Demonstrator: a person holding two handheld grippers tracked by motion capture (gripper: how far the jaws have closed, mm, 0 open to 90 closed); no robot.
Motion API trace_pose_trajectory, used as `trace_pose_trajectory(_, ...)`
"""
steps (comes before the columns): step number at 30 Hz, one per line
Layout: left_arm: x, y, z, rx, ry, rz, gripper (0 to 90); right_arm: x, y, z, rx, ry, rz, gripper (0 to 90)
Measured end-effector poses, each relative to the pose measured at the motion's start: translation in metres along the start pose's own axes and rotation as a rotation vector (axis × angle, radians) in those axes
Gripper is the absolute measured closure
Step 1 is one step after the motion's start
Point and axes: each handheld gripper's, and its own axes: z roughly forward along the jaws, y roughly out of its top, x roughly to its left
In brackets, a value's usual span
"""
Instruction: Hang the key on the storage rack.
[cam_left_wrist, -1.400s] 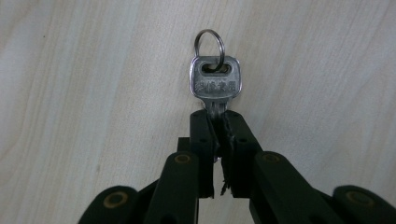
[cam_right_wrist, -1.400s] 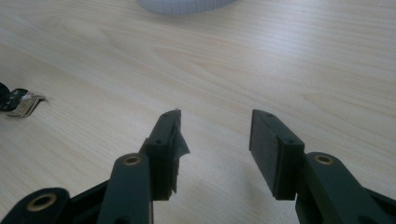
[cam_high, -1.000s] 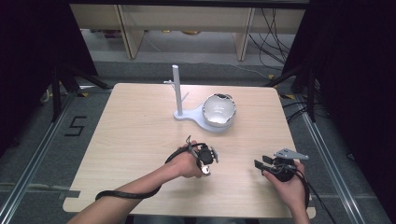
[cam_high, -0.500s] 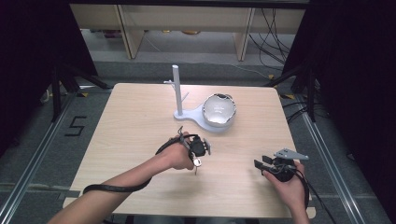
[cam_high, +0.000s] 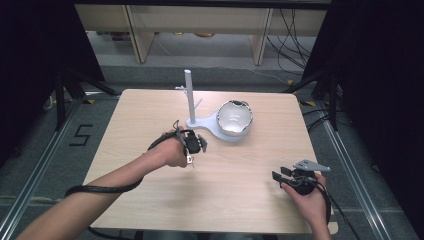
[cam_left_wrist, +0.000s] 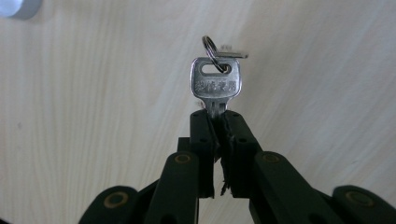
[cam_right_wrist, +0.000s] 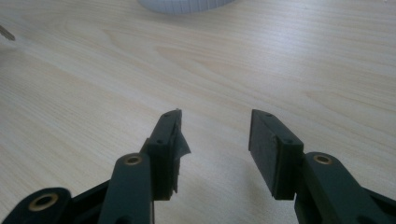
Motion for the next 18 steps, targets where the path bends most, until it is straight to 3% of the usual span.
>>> trace_pose_trajectory(2, 0.004, -0.005, -0.001, -0.001, 0.025, -0.012, 83.6, 0.001, 0.000, -0.001, 0.004, -0.009, 0.017, 55.1)
trace_pose_trajectory(3, 0.006, -0.007, -0.002, -0.004, 0.048, -0.010, 83.6, 0.000, 0.000, -0.001, -0.002, -0.017, -0.007, 55.1)
trace_pose_trajectory(4, 0.007, -0.008, -0.002, 0.002, 0.045, -0.025, 83.6, 0.002, -0.001, 0.000, -0.005, -0.008, 0.027, 55.1)
trace_pose_trajectory(6, 0.010, -0.012, -0.002, 0.003, 0.076, -0.029, 83.6, 0.000, 0.000, 0.000, 0.001, -0.019, -0.006, 55.2)
trace_pose_trajectory(8, 0.013, -0.014, -0.002, 0.013, 0.101, -0.024, 83.6, 0.003, 0.000, 0.000, 0.019, -0.016, 0.022, 55.2)
trace_pose_trajectory(11, 0.018, -0.018, -0.002, 0.014, 0.098, -0.047, 83.6, 0.003, 0.000, 0.000, 0.015, -0.012, 0.019, 55.4)
trace_pose_trajectory(13, 0.022, -0.020, -0.003, 0.007, 0.120, -0.050, 83.6, 0.002, 0.000, 0.001, 0.004, -0.022, 0.002, 55.5)
trace_pose_trajectory(18, 0.032, -0.025, -0.008, 0.003, 0.140, -0.068, 83.6, 0.003, 0.000, 0.000, 0.011, -0.017, 0.021, 55.7)
